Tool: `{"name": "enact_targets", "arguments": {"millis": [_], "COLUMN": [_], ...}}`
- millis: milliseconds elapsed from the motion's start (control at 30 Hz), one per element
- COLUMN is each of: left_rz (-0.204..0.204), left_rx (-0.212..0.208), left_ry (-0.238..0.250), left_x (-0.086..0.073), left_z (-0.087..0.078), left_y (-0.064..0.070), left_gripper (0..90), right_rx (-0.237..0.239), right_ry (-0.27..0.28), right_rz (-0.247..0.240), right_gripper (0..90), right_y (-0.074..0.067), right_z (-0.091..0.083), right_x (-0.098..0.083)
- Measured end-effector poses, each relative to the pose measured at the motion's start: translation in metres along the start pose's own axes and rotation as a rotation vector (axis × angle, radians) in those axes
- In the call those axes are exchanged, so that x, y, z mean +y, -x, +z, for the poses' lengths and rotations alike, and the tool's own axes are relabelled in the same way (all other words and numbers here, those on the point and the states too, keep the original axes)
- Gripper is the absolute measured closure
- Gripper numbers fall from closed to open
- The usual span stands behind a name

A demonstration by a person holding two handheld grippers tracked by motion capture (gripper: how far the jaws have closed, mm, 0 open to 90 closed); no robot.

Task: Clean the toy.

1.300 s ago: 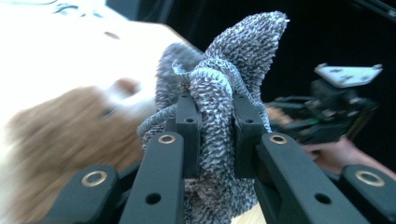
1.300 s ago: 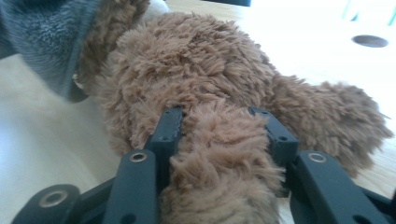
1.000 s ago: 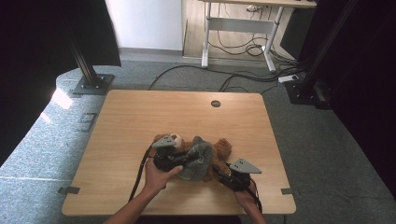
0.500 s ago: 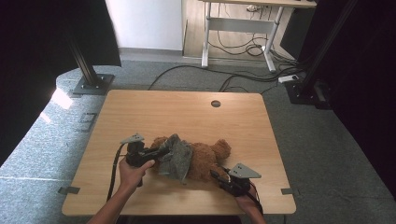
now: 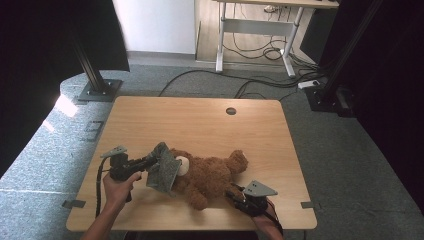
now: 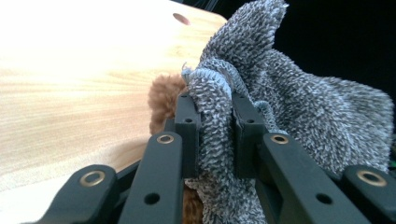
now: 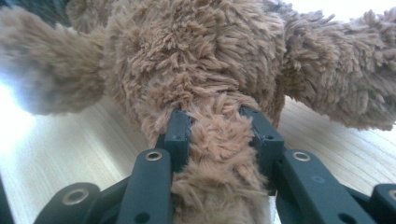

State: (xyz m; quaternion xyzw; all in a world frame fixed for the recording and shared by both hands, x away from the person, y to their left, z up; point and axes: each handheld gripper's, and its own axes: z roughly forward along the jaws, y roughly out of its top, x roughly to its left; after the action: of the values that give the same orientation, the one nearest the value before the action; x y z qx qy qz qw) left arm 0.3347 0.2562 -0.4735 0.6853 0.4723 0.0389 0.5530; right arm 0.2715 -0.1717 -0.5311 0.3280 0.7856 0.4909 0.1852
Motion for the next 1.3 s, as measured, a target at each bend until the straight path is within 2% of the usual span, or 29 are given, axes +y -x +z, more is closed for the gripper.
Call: {"name": "enact_targets", "arguments": {"millis": [200, 300, 367, 467, 533, 700, 767, 900, 1033, 1100, 1300], "left_rz": [0.076, 0.067, 0.061, 0.034, 0.018, 0.016, 0.007, 0.002, 0.016, 0.002, 0.001], "left_rx": [0.007, -0.013, -0.012, -0.009, -0.005, 0.038, 0.046, 0.059, 0.058, 0.05, 0.056], "left_ry": [-0.047, -0.068, -0.081, -0.067, -0.052, -0.027, -0.023, -0.023, -0.016, -0.006, 0.017], "left_x": [-0.006, -0.016, -0.024, -0.033, -0.031, -0.018, -0.011, 0.0, 0.004, 0.005, 0.005], "left_z": [0.014, 0.012, 0.012, 0.016, 0.022, 0.044, 0.054, 0.065, 0.055, 0.047, 0.005], "left_y": [0.018, 0.015, 0.012, 0.006, 0.002, -0.004, -0.008, -0.01, -0.009, -0.009, -0.013], "left_gripper": [75.7, 75.8, 75.9, 76.1, 76.1, 76.2, 76.1, 76.1, 76.1, 76.2, 76.2], "right_rx": [-0.005, 0.009, 0.017, -0.006, -0.026, -0.081, -0.11, -0.158, -0.155, -0.149, -0.161], "right_ry": [-0.028, -0.046, -0.059, -0.073, -0.076, -0.076, -0.074, -0.056, -0.001, 0.023, 0.075], "right_rz": [-0.018, -0.018, -0.016, -0.027, -0.023, -0.011, -0.008, 0.036, 0.069, 0.081, 0.078], "right_gripper": [65.9, 65.9, 66.0, 66.0, 66.0, 66.2, 66.2, 66.0, 61.2, 59.7, 54.6], "right_y": [-0.003, -0.005, -0.005, -0.008, -0.006, 0.009, 0.017, 0.036, 0.045, 0.047, 0.047], "right_z": [0.008, 0.009, 0.011, 0.018, 0.022, 0.037, 0.044, 0.053, 0.048, 0.042, 0.03], "right_x": [0.0, -0.003, -0.003, -0.001, 0.002, 0.01, 0.013, 0.018, 0.018, 0.017, 0.017]}}
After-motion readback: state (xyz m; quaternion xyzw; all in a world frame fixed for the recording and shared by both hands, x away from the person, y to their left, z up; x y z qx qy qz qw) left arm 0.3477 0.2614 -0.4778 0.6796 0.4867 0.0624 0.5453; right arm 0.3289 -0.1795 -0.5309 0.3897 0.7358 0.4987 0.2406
